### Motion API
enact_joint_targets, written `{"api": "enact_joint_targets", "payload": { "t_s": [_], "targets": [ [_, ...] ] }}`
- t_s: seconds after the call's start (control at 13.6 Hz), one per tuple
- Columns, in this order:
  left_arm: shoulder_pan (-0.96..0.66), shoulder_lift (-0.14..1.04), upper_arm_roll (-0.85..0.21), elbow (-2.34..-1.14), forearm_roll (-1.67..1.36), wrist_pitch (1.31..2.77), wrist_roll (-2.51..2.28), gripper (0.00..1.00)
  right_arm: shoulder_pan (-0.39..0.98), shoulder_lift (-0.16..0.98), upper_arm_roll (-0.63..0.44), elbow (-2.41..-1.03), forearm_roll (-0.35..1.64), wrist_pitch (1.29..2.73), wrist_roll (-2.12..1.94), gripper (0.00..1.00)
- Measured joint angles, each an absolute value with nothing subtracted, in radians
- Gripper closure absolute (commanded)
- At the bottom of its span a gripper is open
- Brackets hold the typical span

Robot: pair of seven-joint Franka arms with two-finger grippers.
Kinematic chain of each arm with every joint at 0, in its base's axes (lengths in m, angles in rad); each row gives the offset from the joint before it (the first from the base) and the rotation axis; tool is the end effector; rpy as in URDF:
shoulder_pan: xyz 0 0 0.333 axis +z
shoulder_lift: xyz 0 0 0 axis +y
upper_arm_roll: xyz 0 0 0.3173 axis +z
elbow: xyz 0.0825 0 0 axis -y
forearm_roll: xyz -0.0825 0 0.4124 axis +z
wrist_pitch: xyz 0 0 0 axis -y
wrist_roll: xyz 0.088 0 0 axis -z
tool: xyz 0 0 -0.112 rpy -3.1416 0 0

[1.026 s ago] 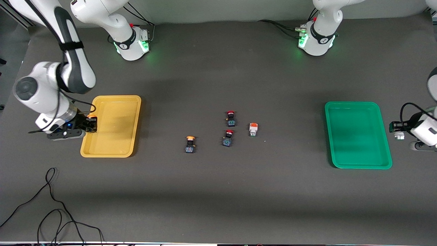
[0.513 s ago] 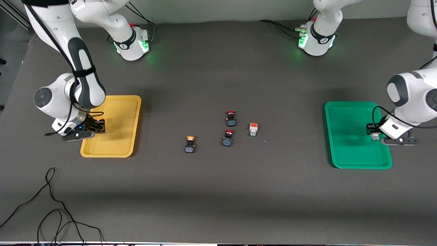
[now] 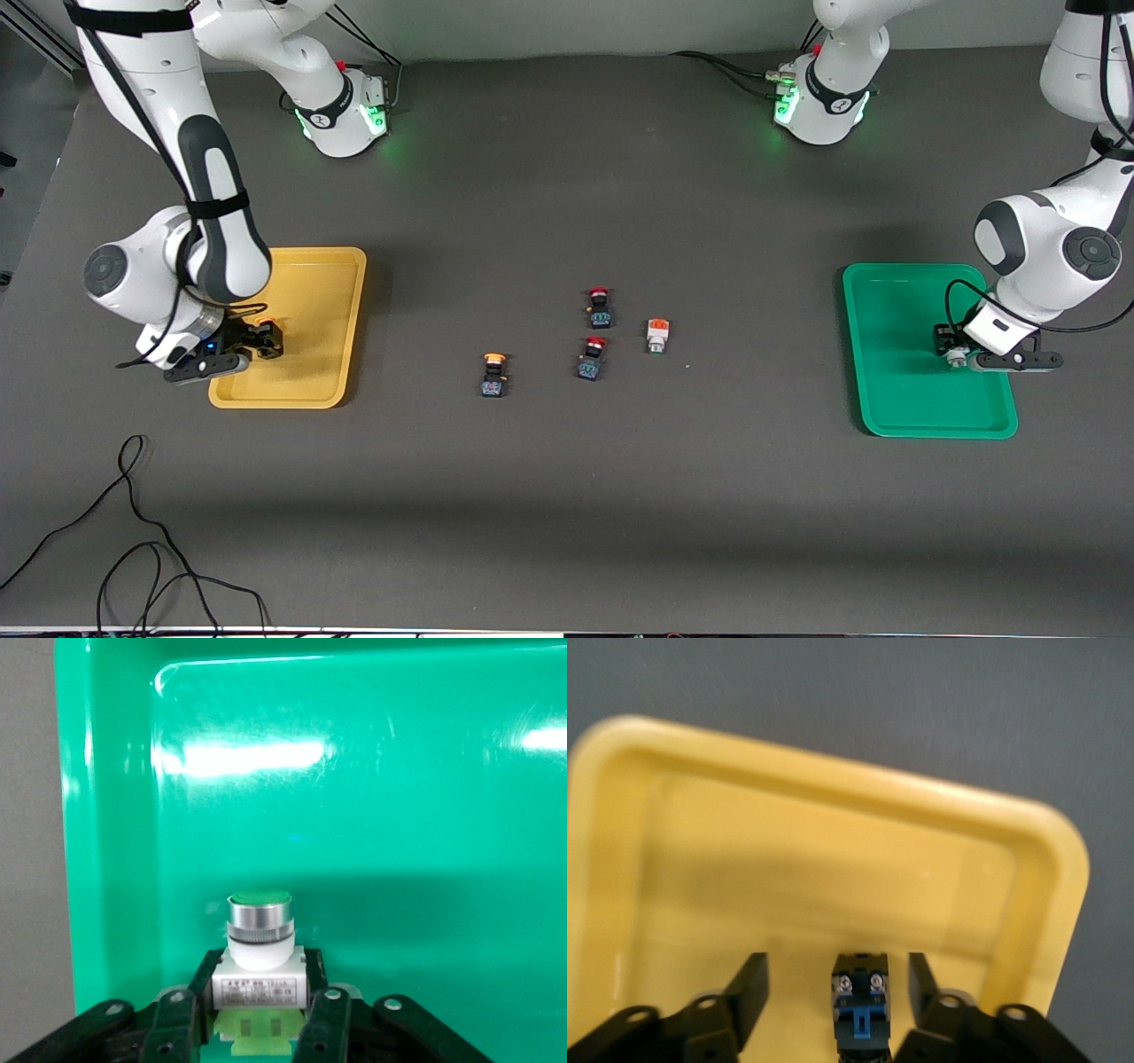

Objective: Place green and yellow buttons in trays
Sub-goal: 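Open both grippers to release the buttons into the trays, then grasp another black button with the right gripper while the left gripper grasps the red button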

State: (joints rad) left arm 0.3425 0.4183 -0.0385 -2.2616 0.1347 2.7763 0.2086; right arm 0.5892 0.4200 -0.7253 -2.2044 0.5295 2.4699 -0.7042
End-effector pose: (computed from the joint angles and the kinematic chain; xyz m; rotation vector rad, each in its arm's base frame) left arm 0.5363 0.1613 0.1540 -3.0765 0.0369 -0.1299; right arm 0.5601 -0.0865 0.2065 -3.0851 -0.2897 -0.0323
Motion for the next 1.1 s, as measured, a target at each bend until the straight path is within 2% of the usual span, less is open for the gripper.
{"api": "enact_joint_targets", "payload": {
  "t_s": [0.15,0.29,0.51,0.66,0.81,0.95,1.1],
  "targets": [
    [0.342,0.413,-0.042,-2.258,0.135,2.775,0.209,0.0,0.589,0.418,-0.744,-2.119,0.463,2.376,-0.668,0.0],
    [0.342,0.371,-0.049,-2.244,0.136,2.696,0.209,0.0,0.598,0.414,-0.745,-1.999,0.359,2.228,-0.541,0.0],
    [0.316,0.225,-0.069,-2.169,0.134,2.379,0.201,0.01,0.683,0.416,-0.74,-1.829,0.313,2.058,-0.333,0.0],
    [0.258,0.139,-0.074,-2.067,0.132,2.12,0.15,0.01,0.78,0.443,-0.732,-1.77,0.311,2.042,-0.166,0.0],
    [0.178,0.109,-0.078,-1.961,0.13,1.945,0.06,0.01,0.865,0.489,-0.704,-1.734,0.312,2.041,-0.003,0.0],
    [0.092,0.111,-0.083,-1.909,0.107,1.879,-0.059,0.01,0.904,0.535,-0.624,-1.697,0.314,2.043,0.159,0.0],
    [0.002,0.126,-0.085,-1.905,0.069,1.877,-0.206,0.01,0.909,0.572,-0.526,-1.652,0.316,2.045,0.323,0.0]
  ]
}}
